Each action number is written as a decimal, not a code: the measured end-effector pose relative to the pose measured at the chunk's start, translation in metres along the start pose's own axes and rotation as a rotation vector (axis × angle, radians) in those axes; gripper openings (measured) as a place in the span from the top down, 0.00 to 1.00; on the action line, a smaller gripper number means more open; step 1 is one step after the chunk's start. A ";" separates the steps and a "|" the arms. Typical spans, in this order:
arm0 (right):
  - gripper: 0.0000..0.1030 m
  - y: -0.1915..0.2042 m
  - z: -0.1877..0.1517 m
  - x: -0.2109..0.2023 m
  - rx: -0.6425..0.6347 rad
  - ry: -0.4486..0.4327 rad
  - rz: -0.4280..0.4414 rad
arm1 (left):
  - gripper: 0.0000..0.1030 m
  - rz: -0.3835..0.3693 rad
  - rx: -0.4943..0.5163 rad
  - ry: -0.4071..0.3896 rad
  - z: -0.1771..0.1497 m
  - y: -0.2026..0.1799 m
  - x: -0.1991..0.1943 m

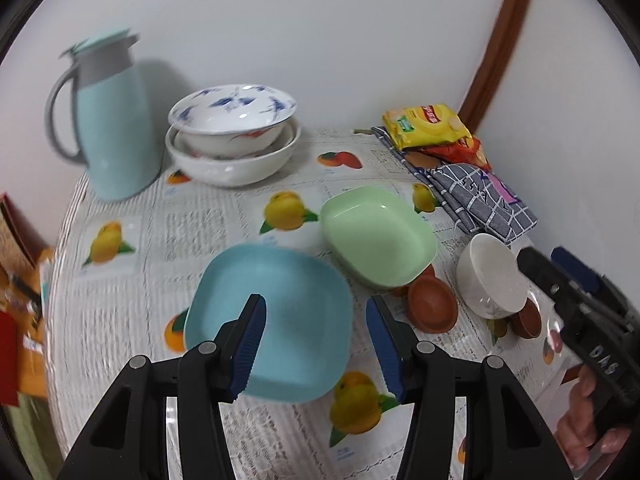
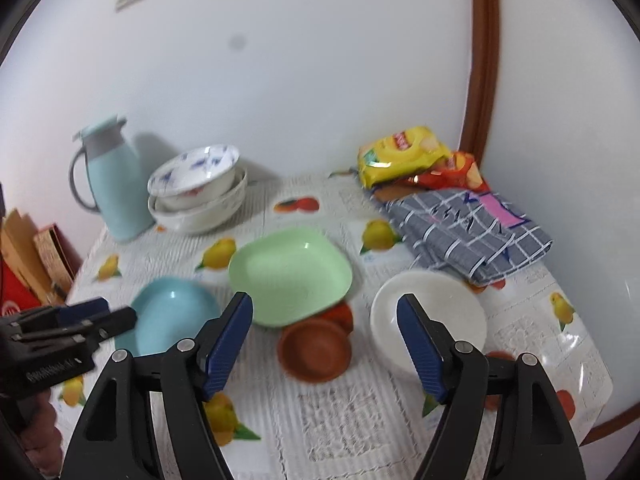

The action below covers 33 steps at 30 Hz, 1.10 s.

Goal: Organize plates and bowls
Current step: 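Move both grippers toward the rim of the green square plate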

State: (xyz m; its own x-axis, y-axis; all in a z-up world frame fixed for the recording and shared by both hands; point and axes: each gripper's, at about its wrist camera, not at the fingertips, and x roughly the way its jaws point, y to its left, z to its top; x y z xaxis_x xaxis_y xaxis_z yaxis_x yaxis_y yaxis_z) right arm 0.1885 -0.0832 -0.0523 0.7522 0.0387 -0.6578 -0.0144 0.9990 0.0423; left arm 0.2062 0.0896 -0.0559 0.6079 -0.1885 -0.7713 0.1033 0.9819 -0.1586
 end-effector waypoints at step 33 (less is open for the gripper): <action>0.28 -0.013 0.039 0.147 -0.009 0.149 0.023 | 0.42 0.182 -0.024 0.094 0.079 -0.010 0.147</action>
State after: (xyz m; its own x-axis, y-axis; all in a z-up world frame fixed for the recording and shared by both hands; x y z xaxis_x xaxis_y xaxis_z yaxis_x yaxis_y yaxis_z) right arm 0.3254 -0.0915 -0.1204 0.6459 0.0642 -0.7608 -0.0368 0.9979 0.0530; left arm 0.3566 0.0539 -0.1194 0.5390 -0.0096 -0.8423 -0.0210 0.9995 -0.0248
